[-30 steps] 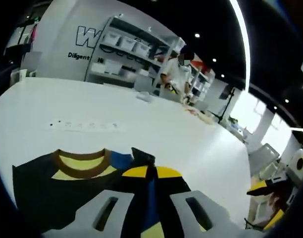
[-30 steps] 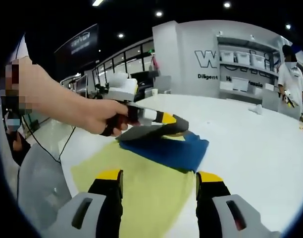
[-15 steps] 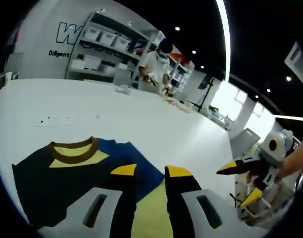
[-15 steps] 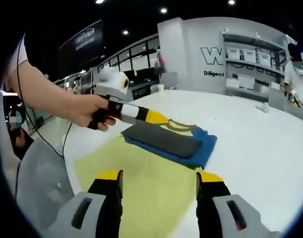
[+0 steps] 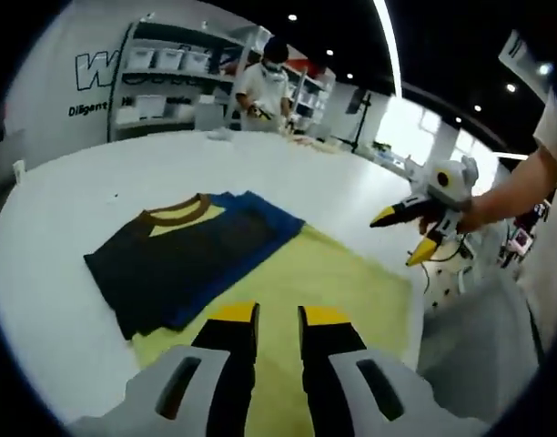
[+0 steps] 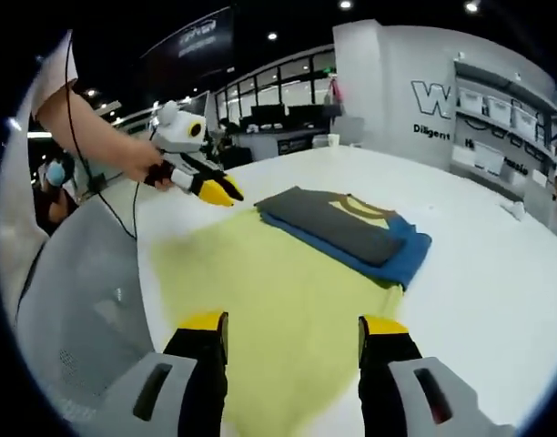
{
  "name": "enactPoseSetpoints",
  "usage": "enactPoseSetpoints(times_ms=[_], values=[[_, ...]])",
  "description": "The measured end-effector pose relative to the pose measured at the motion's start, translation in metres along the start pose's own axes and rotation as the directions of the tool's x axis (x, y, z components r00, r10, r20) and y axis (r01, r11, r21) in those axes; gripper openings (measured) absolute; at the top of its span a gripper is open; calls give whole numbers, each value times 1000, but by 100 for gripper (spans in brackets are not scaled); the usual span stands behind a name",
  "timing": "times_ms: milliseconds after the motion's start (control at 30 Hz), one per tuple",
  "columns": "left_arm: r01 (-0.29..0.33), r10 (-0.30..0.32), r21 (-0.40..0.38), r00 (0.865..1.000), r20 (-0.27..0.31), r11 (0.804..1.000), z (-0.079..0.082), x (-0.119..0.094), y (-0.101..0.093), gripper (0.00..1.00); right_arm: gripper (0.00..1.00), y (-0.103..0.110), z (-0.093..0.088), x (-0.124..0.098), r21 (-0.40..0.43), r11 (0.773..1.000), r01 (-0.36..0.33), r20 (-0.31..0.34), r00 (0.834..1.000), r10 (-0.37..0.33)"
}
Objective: Fold the garment on the visible template until the final outline fits inside the template.
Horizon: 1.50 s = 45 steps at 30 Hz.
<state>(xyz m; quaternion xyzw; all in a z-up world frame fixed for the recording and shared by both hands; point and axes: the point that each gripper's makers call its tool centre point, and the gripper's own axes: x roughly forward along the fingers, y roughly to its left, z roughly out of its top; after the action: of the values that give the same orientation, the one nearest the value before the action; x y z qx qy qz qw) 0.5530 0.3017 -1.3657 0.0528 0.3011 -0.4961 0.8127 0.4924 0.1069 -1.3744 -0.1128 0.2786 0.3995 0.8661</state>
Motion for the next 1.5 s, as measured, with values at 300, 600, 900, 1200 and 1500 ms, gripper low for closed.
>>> enactPoseSetpoints(times_ms=[300,600,900,1200,1500], values=[[96,-52,196,975,-218,976,-69,-40,-22,11,45,22,-35,-4,-112,986,-127,-120,986,114],[192,-93,274,937,-336,942,-107,-56,-42,11,34,39,-63,-13,-167,964,-207,-208,963,170],[246,-74,325,884,-462,913,-145,-66,-46,17,31,44,-79,-18,-193,952,-239,-255,949,187],[188,-8,345,887,-462,920,-148,-65,-34,9,29,40,-95,-19,-201,950,-237,-290,941,174],[194,0,354,877,-481,915,-151,-70,-46,0,16,37,-100,-20,-247,941,-232,-299,942,153]])
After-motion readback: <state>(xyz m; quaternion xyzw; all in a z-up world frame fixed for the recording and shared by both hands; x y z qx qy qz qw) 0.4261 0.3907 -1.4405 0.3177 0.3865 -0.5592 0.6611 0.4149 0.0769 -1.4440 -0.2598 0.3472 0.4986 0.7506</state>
